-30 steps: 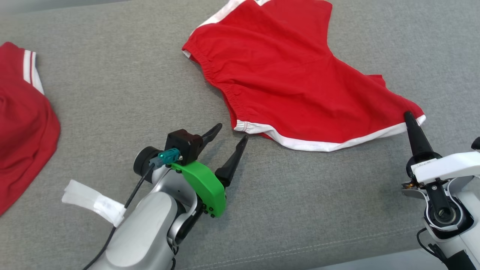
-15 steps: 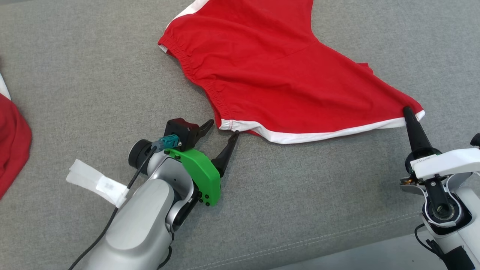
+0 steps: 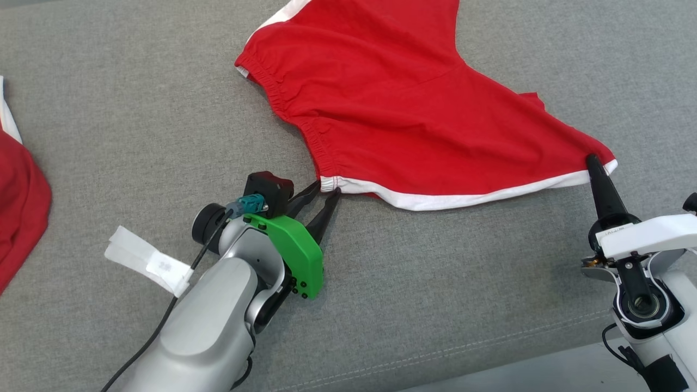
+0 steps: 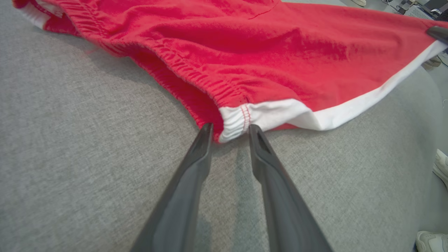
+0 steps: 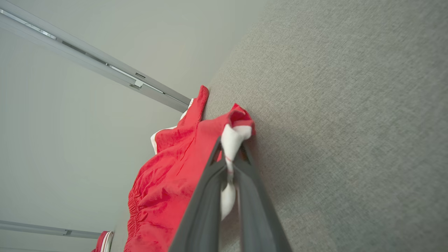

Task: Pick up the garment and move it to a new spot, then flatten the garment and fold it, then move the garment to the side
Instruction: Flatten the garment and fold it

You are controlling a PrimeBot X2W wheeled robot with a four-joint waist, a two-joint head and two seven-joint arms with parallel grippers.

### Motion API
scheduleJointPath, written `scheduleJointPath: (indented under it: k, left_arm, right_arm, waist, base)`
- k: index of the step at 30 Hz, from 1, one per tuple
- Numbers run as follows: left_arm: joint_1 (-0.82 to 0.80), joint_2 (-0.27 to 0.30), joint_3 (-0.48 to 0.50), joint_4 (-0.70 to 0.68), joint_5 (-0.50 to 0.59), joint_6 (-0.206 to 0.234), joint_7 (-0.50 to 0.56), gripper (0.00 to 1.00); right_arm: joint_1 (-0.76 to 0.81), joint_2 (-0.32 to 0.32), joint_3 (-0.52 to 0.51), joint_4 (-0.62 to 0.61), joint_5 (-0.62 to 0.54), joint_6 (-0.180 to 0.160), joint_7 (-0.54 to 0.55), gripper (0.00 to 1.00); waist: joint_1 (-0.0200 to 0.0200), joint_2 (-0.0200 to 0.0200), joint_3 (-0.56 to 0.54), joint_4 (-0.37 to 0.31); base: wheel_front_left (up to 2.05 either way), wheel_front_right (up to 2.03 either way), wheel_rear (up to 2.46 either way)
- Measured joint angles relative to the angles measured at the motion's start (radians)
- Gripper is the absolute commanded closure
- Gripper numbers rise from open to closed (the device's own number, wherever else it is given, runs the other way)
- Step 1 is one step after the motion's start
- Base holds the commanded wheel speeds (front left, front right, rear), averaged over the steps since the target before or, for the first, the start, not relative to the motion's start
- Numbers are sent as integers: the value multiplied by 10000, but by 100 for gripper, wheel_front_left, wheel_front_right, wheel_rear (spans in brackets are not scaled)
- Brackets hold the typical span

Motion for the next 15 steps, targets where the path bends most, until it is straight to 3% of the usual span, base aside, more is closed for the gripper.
scheduleJointPath:
  k: [4,8,15]
  left_arm:
    - [-114,-12,-104,119,-27,-40,-81,65]
    - [-227,-19,-217,251,-123,-79,-121,100]
    - [-255,-27,-485,395,-464,-165,-157,100]
  right_arm:
    - [-9,17,15,59,-2,2,0,100]
    - [-12,29,15,138,-2,2,0,100]
    - [4,-10,13,401,-81,21,0,100]
  waist:
    - [0,0,-31,-6]
    - [0,0,-56,-16]
    - [0,0,-196,15]
  base:
    - [0,0,0]
    - [0,0,0]
    - [0,0,0]
